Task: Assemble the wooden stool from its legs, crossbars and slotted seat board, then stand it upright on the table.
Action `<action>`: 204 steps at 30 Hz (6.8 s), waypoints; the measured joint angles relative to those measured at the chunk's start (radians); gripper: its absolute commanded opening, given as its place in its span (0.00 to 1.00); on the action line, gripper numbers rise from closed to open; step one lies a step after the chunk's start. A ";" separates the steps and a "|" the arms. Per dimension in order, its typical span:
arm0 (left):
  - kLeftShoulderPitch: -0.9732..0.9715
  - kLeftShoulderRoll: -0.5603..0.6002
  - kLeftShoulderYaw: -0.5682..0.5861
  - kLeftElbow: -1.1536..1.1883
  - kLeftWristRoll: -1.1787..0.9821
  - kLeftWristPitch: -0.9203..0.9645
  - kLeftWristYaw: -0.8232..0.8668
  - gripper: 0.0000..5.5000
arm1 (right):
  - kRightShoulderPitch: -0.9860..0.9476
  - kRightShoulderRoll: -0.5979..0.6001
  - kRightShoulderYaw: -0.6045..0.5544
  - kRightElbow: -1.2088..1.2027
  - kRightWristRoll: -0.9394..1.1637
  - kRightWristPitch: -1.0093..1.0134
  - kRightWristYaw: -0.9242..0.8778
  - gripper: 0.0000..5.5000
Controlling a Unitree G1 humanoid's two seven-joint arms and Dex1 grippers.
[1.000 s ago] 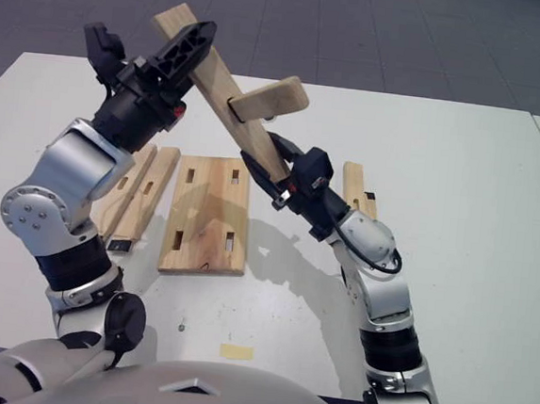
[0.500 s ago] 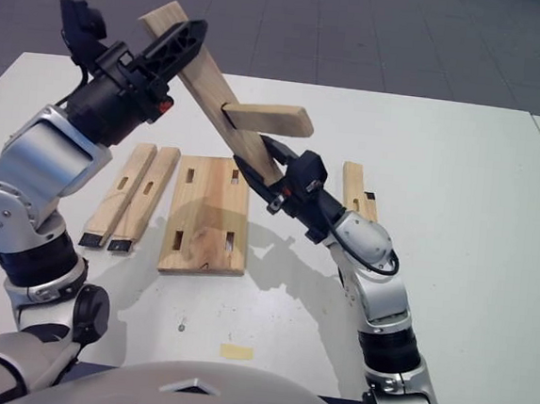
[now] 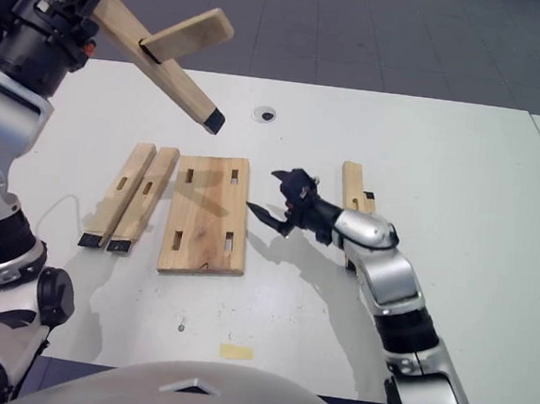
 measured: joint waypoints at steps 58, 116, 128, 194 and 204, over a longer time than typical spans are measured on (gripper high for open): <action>0.382 -0.083 0.035 -0.247 0.459 0.049 -0.200 0.18 | 0.155 0.085 -0.398 -0.001 0.190 0.186 -0.013 0.98; 0.229 -0.091 -0.128 -0.072 0.631 0.024 -0.308 0.18 | 0.360 -0.093 -0.113 -0.224 0.762 0.682 0.236 0.98; 0.206 -0.111 -0.143 -0.050 0.637 0.025 -0.317 0.18 | 0.254 0.099 -0.074 -0.041 0.523 0.348 0.015 0.98; 0.301 -0.070 -0.159 -0.093 0.536 -0.127 -0.473 0.18 | 0.267 0.084 -0.203 -0.060 0.463 0.400 -0.065 0.98; 0.255 -0.062 -0.196 -0.020 0.566 -0.170 -0.519 0.18 | 0.273 0.093 -0.196 -0.070 0.461 0.393 -0.072 0.98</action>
